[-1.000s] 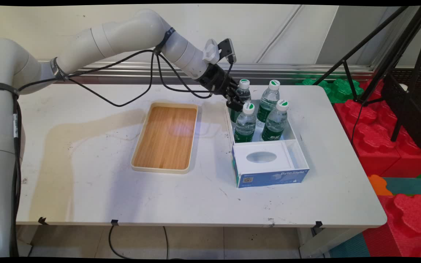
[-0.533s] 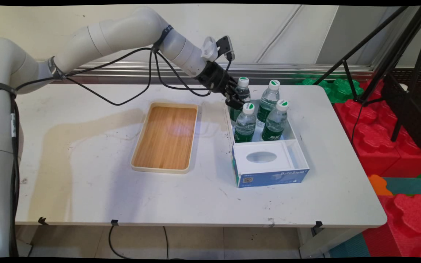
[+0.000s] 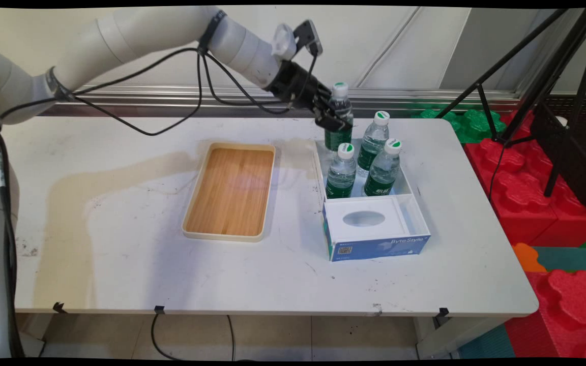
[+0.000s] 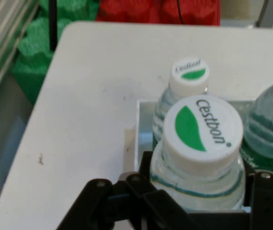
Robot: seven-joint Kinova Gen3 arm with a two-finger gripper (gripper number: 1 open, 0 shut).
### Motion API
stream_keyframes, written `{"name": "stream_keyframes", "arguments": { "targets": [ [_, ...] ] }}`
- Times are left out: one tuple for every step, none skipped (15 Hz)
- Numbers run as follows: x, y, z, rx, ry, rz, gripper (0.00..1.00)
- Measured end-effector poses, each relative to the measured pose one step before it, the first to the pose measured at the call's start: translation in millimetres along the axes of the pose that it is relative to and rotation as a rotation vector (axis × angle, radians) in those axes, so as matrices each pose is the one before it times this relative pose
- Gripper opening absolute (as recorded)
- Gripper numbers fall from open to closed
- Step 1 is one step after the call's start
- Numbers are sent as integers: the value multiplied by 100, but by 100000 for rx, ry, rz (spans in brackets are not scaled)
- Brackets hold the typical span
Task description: Place the picked object on the tray
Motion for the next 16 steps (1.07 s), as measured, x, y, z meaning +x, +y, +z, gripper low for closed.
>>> {"name": "stream_keyframes", "arguments": {
  "targets": [
    [403, 137, -782, 383, 1131, 17, 0],
    [476, 178, -961, 422, 1238, 167, 0],
    [421, 190, -1011, 329, 1038, 308, 0],
    [344, 178, -906, 180, 793, 434, 0],
    [355, 221, -1067, 174, 830, 600, 0],
    [232, 156, -807, 167, 594, 368, 0],
    [206, 152, -813, 238, 514, 289, 0],
    [252, 214, -1121, 368, 562, 357, 0],
    [247, 233, -1269, 470, 446, 322, 0],
    [113, 136, -814, 339, 175, 131, 0],
    [70, 129, -821, 330, 78, 45, 0],
    [40, 116, -796, 292, -14, 25, 0],
    [-58, 134, -1122, 379, -295, 29, 0],
    [-135, 110, -947, 226, -479, 18, 0],
    [-351, 110, -1333, 227, -994, 13, 0],
    [-251, 38, -722, 145, -637, -17, 0]
  ]
}}
